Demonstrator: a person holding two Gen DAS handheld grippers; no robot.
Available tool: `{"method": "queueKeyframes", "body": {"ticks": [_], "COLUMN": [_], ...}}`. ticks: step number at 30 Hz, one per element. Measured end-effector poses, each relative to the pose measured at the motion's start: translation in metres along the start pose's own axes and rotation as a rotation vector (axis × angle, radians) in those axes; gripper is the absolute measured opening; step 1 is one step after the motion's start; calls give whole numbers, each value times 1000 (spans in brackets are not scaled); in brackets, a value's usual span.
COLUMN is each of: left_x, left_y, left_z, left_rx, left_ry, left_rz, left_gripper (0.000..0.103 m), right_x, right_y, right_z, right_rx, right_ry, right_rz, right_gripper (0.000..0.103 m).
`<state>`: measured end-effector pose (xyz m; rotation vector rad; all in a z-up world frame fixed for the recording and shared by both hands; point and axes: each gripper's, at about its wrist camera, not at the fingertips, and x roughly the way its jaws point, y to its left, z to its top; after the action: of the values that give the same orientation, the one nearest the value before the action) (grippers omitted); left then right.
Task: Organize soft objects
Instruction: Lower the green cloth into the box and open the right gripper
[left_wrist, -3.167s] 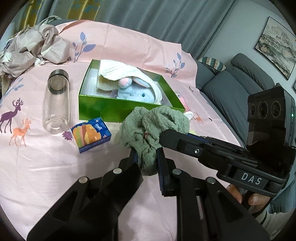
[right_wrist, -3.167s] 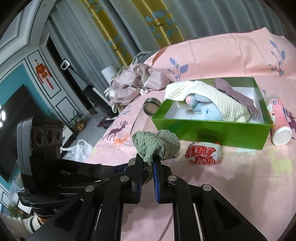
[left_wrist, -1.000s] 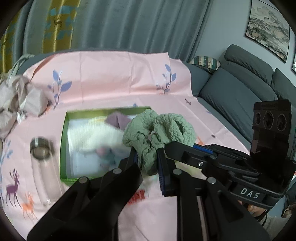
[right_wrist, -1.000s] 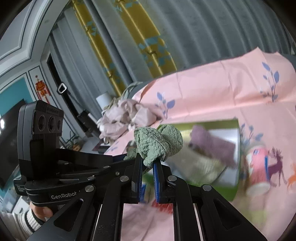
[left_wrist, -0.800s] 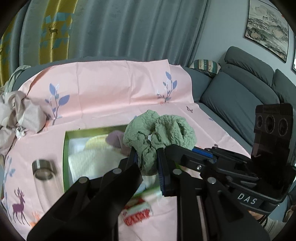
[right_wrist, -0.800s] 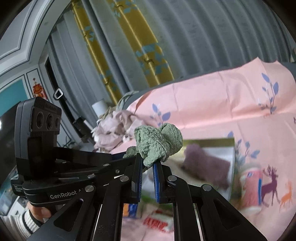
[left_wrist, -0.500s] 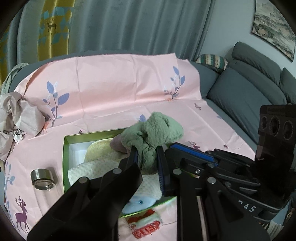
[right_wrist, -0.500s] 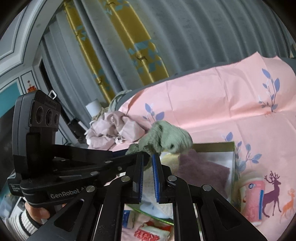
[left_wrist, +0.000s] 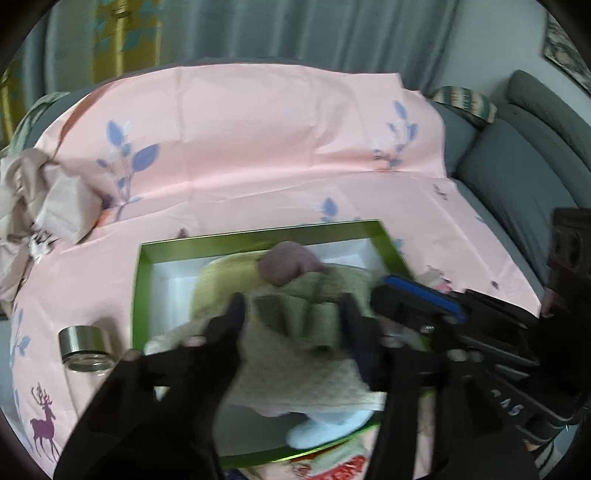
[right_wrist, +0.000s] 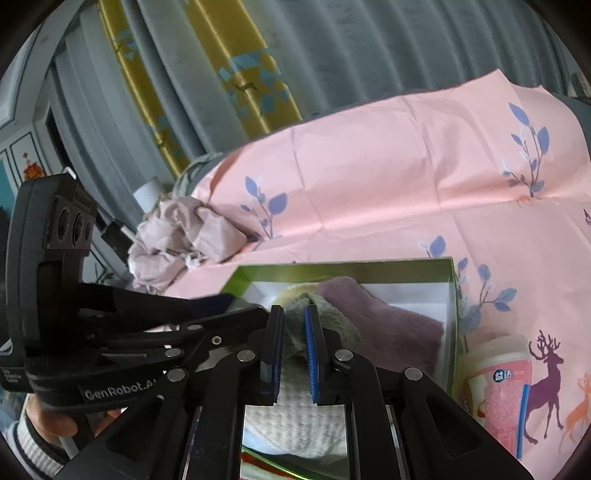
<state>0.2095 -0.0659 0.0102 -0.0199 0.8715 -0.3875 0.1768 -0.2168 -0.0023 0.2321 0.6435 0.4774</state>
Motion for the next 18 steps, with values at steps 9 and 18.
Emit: {"method": "queueKeyframes", "body": {"ticks": [9,18], "left_x": [-7,-30], "left_y": [19,31], "left_z": [-4,-16], "left_rx": [-71,-147], "left_ry": [7,4], "left_rz": [44,54], "left_gripper": [94,102], "right_x": [-7,-30], "right_y": [-7,-4], "right_z": [-2,-8], "right_rx": [27,35], "right_ry": [11,-5], "right_rz": [-66,-110], "right_gripper": [57,76]}}
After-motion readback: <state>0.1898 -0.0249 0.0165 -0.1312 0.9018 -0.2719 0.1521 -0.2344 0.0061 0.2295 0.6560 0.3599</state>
